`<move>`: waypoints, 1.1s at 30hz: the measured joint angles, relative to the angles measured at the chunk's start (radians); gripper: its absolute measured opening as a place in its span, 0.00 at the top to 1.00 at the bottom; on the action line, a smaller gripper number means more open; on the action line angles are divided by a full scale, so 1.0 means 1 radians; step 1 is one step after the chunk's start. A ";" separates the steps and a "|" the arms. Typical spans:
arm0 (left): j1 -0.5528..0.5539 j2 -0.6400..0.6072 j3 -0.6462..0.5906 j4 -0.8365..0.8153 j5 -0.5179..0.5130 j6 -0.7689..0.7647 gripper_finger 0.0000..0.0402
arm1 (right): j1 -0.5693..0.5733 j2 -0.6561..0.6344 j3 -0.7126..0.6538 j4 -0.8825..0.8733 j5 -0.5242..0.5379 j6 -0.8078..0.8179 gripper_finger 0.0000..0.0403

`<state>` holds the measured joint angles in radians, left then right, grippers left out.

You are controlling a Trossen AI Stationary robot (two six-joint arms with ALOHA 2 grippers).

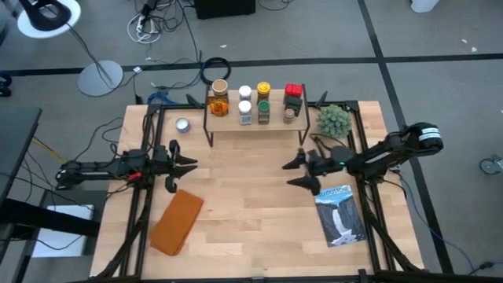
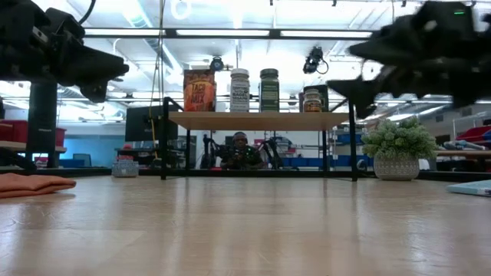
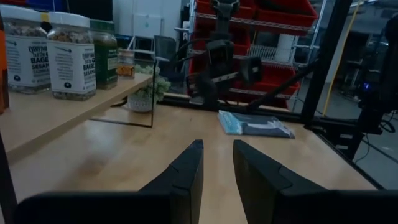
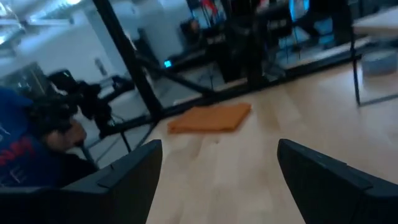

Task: Shelf spices
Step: Return to Home Position

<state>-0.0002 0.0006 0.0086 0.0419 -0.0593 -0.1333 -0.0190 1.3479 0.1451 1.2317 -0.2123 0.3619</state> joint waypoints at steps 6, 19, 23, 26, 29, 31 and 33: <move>0.000 0.000 0.000 -0.022 0.000 0.001 0.77 | 0.097 -0.140 -0.135 -0.036 0.249 0.029 0.21; 0.000 0.006 0.000 -0.023 -0.059 0.025 0.77 | 0.314 -0.370 -0.136 -0.409 0.648 -0.083 0.21; 0.000 0.006 -0.001 -0.024 -0.060 0.027 0.77 | 0.319 -0.495 -0.136 -0.535 0.644 -0.061 0.21; 0.000 0.006 -0.001 -0.024 -0.061 0.028 0.77 | 0.311 -0.619 -0.137 -0.636 0.620 -0.063 0.21; 0.000 0.006 -0.001 -0.025 -0.062 0.028 0.77 | 0.300 -0.756 -0.137 -0.775 0.607 -0.066 0.21; 0.000 0.006 -0.001 -0.024 -0.063 0.028 0.77 | 0.294 -0.855 -0.137 -0.892 0.605 -0.060 0.21; 0.000 0.006 -0.001 -0.024 -0.063 0.028 0.77 | 0.292 -0.951 -0.137 -0.998 0.604 -0.049 0.21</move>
<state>-0.0002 0.0067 0.0078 0.0181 -0.1226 -0.1055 0.2726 0.3968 0.0082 0.2332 0.3916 0.3126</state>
